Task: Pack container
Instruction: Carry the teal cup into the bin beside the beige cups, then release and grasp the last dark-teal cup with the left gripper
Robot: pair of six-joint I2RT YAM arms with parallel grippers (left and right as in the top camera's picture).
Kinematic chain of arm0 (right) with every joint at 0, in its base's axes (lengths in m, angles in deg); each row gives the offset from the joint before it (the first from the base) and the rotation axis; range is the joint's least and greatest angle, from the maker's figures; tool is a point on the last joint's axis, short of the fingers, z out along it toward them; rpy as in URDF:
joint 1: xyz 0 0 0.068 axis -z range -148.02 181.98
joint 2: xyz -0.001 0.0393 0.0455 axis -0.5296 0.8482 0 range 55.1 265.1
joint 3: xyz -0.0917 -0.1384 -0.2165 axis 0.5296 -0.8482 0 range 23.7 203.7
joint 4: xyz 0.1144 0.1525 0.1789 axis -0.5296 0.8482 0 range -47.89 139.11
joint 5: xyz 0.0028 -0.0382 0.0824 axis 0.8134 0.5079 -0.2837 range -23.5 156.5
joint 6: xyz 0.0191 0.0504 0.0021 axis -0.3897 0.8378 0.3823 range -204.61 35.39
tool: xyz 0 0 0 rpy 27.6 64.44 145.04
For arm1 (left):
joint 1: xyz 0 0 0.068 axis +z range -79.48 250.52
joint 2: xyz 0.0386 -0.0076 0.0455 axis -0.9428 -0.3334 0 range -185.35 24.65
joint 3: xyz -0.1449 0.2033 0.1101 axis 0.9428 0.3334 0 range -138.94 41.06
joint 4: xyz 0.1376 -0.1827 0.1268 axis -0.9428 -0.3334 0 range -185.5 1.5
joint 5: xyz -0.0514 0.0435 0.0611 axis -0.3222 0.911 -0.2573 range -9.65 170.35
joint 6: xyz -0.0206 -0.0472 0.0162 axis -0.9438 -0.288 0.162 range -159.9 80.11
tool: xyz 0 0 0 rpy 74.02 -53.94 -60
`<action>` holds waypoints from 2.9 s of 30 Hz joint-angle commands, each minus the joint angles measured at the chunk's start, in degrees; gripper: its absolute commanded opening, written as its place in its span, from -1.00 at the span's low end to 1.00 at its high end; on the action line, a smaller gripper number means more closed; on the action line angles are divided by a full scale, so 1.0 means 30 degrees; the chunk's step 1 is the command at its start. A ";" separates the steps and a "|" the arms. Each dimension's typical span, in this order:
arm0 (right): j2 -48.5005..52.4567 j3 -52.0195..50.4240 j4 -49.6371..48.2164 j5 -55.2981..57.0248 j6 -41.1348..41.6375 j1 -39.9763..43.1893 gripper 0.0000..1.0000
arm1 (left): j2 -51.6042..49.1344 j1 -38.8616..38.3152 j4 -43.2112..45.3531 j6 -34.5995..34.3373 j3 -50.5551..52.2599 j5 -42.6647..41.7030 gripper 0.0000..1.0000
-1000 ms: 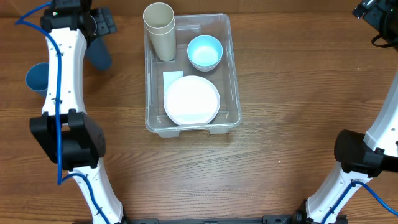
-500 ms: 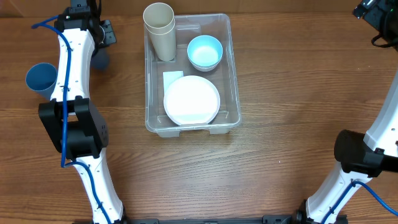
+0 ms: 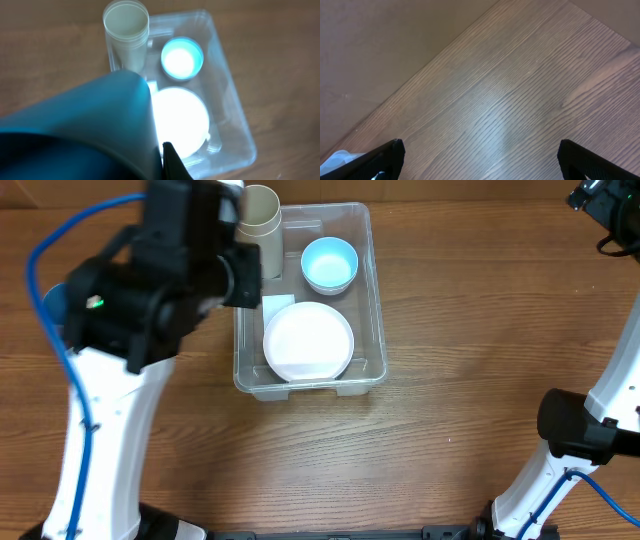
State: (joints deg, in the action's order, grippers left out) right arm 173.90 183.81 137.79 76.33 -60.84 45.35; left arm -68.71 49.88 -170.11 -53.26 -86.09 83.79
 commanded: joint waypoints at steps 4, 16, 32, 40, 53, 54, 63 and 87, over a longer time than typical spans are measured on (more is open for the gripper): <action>-0.0036 0.0124 -0.0058 0.0153 0.0095 -0.0036 1.00 | -0.4328 -0.0882 0.0291 0.0240 0.0153 0.2004 -0.92; -0.0036 0.0124 -0.0058 0.0153 0.0095 -0.0036 1.00 | -0.9267 -0.0860 0.3198 0.0597 0.0160 0.2055 -0.92; -0.0036 0.0124 -0.0058 0.0153 0.0095 -0.0036 1.00 | -1.0979 -0.0699 0.3912 0.0597 0.0284 0.3213 -0.92; -0.0036 0.0124 -0.0058 0.0153 0.0095 -0.0036 1.00 | -1.0979 -0.0699 0.3942 0.0605 0.0372 0.3373 -0.54; -0.0036 0.0124 -0.0058 0.0153 0.0095 -0.0036 1.00 | -1.0943 -0.0612 0.4218 0.0597 -0.0867 0.3497 -0.18; -0.0036 0.0124 -0.0058 0.0153 0.0095 -0.0036 1.00 | -1.0943 -0.0612 0.4146 0.0605 -0.1202 0.3490 -0.17; -0.0036 0.0124 -0.0058 0.0153 0.0095 -0.0036 1.00 | -1.0120 -0.0328 -0.3155 0.0160 -1.0652 0.2069 0.38; -0.0036 0.0124 -0.0058 0.0153 0.0095 -0.0036 1.00 | -0.9092 1.3100 0.1989 -0.2200 0.0408 0.2841 0.88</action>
State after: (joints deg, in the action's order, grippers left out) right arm 173.90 183.81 137.75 76.37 -60.82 45.35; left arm -96.75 87.93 -167.57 -59.25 -88.80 92.38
